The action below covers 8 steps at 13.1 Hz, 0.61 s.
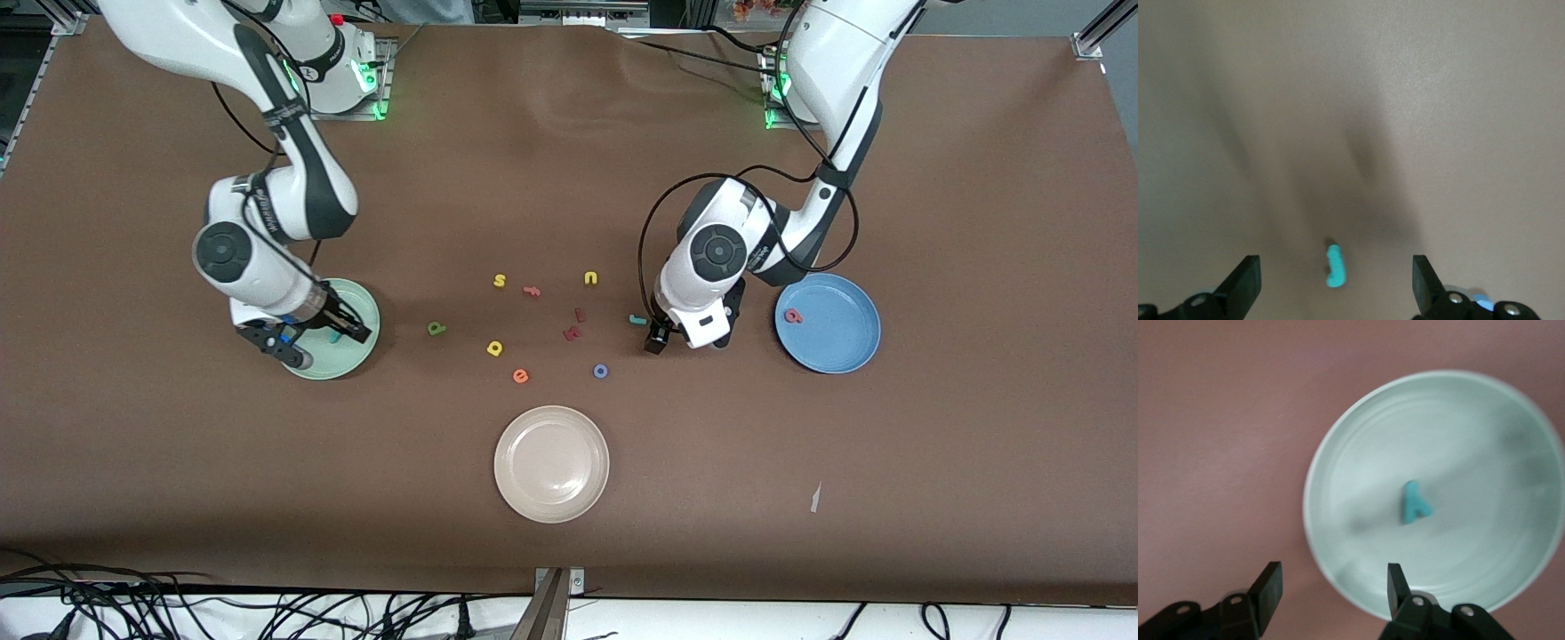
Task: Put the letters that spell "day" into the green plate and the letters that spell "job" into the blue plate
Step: 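Grasp the teal j with the left gripper while the right gripper grasps the green p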
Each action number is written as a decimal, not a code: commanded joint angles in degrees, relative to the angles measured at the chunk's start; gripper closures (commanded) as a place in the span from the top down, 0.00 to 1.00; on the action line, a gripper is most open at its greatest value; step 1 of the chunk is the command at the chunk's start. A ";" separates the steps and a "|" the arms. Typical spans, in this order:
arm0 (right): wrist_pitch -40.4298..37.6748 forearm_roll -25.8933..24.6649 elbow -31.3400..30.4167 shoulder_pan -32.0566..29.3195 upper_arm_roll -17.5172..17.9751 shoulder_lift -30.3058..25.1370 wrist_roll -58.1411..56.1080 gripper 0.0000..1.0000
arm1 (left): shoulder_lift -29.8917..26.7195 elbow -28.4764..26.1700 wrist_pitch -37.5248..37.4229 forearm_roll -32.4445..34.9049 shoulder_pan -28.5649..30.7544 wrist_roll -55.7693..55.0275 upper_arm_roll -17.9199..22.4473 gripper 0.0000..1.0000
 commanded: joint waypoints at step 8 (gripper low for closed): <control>8.98 0.65 0.93 9.46 -0.27 6.34 18.87 0.71 | 3.36 0.43 7.44 8.38 -3.47 -20.68 0.69 0.96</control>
